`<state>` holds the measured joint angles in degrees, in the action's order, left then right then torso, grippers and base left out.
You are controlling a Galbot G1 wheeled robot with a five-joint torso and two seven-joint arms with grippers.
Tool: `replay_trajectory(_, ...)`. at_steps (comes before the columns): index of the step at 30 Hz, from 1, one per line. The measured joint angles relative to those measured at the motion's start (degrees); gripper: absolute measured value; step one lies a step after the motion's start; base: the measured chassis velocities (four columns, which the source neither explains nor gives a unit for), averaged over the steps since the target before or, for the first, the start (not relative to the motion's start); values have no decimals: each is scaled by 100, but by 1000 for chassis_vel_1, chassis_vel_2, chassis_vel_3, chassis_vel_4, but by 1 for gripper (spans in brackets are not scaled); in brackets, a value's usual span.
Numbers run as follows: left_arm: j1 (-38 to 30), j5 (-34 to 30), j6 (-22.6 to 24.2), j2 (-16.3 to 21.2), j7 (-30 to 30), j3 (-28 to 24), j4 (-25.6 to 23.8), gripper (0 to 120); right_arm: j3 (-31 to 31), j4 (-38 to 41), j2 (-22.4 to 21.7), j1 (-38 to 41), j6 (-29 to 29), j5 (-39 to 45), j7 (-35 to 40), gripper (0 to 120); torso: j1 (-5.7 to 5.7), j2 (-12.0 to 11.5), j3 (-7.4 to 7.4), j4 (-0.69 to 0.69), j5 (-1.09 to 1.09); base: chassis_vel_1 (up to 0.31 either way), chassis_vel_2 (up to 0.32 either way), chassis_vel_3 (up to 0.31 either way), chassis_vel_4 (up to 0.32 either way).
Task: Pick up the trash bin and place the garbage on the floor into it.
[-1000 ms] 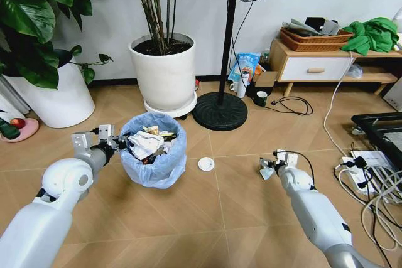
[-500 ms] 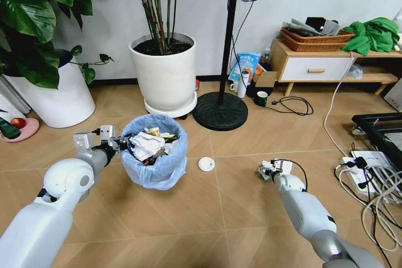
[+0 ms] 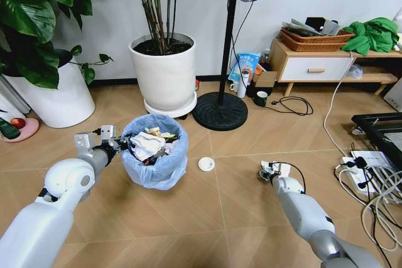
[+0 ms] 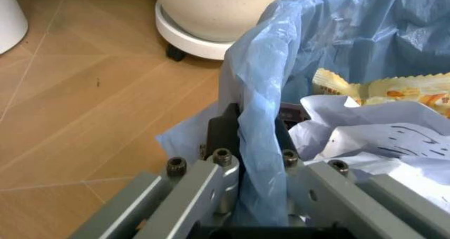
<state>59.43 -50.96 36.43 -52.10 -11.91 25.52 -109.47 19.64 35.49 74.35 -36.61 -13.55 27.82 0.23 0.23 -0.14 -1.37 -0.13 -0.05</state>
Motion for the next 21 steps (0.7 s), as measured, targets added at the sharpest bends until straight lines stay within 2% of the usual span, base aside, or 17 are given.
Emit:
replay_trajectory(2,4,0,0,-5,-5,-2,-10,0,0,-6,0,-13,15,2,0,36,0,0,0,0,0,0,0,0,0)
replay_trajectory(3,4,0,0,-5,-5,-2,-10,0,0,-6,0,-13,15,2,0,36,0,0,0,0,0,0,0,0,0)
replay_trajectory(5,16,0,0,-11,-17,-2,-21,0,0,-1,-5,-32,20,5,0,26,0,0,0,0,0,0,0,0,0)
replay_trajectory(7,19,0,0,-11,-19,-2,-24,0,0,3,-7,-34,21,7,2,22,0,0,0,0,0,0,0,0,0)
replay_trajectory(10,46,-2,0,-2,-35,12,-50,0,41,197,-37,-97,23,19,14,7,0,0,0,0,1,0,0,0,0)
replay_trajectory(13,58,-2,0,12,-36,24,-55,0,115,482,-50,-173,-60,52,23,0,0,-1,0,0,0,0,0,0,0)
replay_trajectory(21,55,-4,0,20,-35,23,-47,0,173,1562,-125,-221,-100,167,-118,0,0,-1,-1,0,3,0,0,0,0)
